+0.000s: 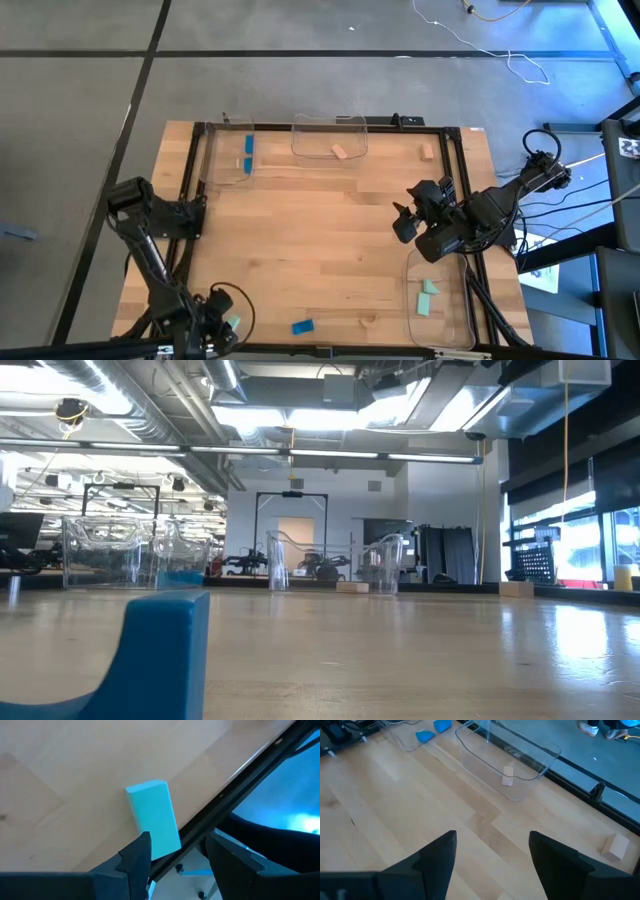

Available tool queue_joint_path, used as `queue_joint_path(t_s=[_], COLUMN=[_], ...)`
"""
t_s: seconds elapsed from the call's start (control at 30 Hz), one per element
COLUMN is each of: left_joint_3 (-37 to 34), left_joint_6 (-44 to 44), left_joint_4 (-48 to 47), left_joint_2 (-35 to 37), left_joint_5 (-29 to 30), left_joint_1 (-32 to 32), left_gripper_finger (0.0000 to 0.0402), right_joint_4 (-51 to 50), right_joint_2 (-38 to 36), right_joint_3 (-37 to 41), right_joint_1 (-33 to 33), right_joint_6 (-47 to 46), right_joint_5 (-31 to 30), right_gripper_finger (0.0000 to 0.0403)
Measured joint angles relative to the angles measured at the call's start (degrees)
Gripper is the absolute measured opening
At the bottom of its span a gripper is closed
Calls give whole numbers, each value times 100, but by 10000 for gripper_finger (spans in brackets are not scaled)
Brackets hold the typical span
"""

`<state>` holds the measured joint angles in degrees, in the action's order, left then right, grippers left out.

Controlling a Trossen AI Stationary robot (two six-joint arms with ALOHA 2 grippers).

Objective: Sort & place blocks by color
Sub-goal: Put the light blue block into the bottom transparent bin

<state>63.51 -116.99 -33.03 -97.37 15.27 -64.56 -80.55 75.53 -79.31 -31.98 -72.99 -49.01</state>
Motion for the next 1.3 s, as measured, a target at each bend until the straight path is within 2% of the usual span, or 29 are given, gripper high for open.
queue_joint_path(t_s=[0.43,0.73,0.9,1.1,1.3], left_joint_3=[0,0,0,0,9], left_joint_6=[-193,-251,-293,-260,-158], left_joint_4=[-228,-246,-139,369,344], left_joint_2=[-132,-132,-382,-747,-869], left_joint_5=[-260,-136,-551,-578,-557], left_joint_1=[-19,97,255,354,356], left_gripper_finger=[181,181,181,181,181], right_joint_4=[0,0,2,5,6], right_joint_2=[0,2,2,2,2], right_joint_3=[0,0,0,0,2], right_joint_1=[0,0,1,1,-1], right_joint_6=[-22,-22,-22,-22,-22], right_joint_5=[111,114,114,117,116], right_gripper_finger=[250,250,250,250,250])
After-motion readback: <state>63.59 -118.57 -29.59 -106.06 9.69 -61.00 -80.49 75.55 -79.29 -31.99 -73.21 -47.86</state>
